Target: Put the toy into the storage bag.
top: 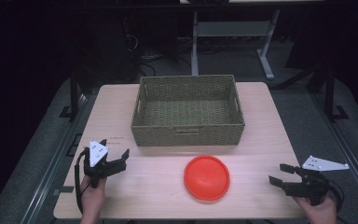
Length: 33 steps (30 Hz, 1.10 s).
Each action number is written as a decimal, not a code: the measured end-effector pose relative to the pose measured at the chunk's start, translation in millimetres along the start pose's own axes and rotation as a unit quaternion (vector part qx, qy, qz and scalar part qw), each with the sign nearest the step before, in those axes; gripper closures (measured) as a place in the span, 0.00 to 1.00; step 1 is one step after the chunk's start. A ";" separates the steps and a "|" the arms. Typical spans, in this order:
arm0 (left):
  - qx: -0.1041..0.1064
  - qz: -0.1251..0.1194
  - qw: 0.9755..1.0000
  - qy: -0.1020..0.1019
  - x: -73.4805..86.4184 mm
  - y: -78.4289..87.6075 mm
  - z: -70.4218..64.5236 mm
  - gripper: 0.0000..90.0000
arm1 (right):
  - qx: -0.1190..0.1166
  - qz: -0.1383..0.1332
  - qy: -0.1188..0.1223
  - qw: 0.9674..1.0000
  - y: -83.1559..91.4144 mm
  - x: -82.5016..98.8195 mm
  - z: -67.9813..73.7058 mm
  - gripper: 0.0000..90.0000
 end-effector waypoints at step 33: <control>-0.006 -0.007 1.000 0.001 -0.7 6.3 3.4 0.14 | -0.051 0.083 0.036 0.995 -39.3 -42.5 46.5 0.24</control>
Point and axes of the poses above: each handheld gripper's, and its own axes: y roughly backward along the jaws, x roughly out of its underside, z roughly to its left, the point moved 8 cm from there along -y, roughly forward along the jaws, and after that the axes turned 6 degrees about x, right-handed, at the moved point
